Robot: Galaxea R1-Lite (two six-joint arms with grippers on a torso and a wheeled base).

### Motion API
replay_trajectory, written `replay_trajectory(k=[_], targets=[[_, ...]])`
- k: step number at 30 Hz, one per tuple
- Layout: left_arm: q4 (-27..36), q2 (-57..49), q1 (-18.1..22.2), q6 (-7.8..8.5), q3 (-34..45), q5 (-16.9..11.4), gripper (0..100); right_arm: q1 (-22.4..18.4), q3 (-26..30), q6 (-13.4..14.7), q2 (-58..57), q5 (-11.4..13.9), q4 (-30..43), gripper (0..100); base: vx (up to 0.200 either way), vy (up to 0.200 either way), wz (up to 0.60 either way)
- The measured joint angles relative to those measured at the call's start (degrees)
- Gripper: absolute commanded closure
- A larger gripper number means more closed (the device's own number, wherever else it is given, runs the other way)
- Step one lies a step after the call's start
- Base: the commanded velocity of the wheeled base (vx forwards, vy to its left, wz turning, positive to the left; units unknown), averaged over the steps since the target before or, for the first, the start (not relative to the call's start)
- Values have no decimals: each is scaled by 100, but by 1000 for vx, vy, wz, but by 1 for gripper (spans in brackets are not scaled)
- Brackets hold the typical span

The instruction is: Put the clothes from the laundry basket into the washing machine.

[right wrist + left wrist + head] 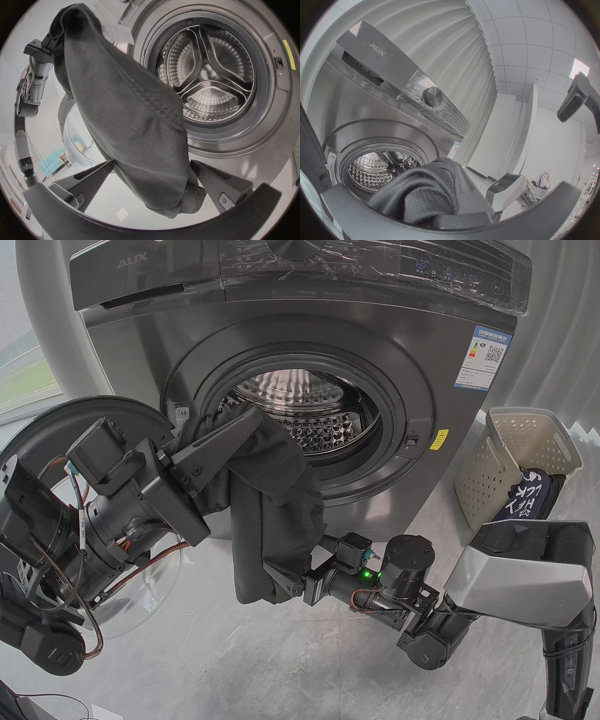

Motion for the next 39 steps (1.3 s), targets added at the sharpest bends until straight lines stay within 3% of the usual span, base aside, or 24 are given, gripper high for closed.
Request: replay_trajectory(k=[2,3,13,20,28,34,39], targets=[[0,0,0,-2,-2,2,100,0,-22,0,35,-6,-5,0,0,0,0],[0,1,0,-5,-6,2,100,0,-30,-2,49,-9,-5,100,0,0,0],[-2,17,17,-7,-22,22,100,-46,146,-38,-111,-33,-10,100,0,0,0],[0,41,57,-9,-37,57,100,-230,896,-79,-750,-68,0,100,0,0,0],[9,69,201,-20,-41,74,100,-829,1985,-336,-1647,-118,-2,100,0,0,0],[9,74,460,-49,-37,66,100,-1181,2302,-385,-2135,-132,-5,100,0,0,0],[5,65,512,-60,22,71,100,-1162,2409,-336,-2366,-134,-2,100,0,0,0]])
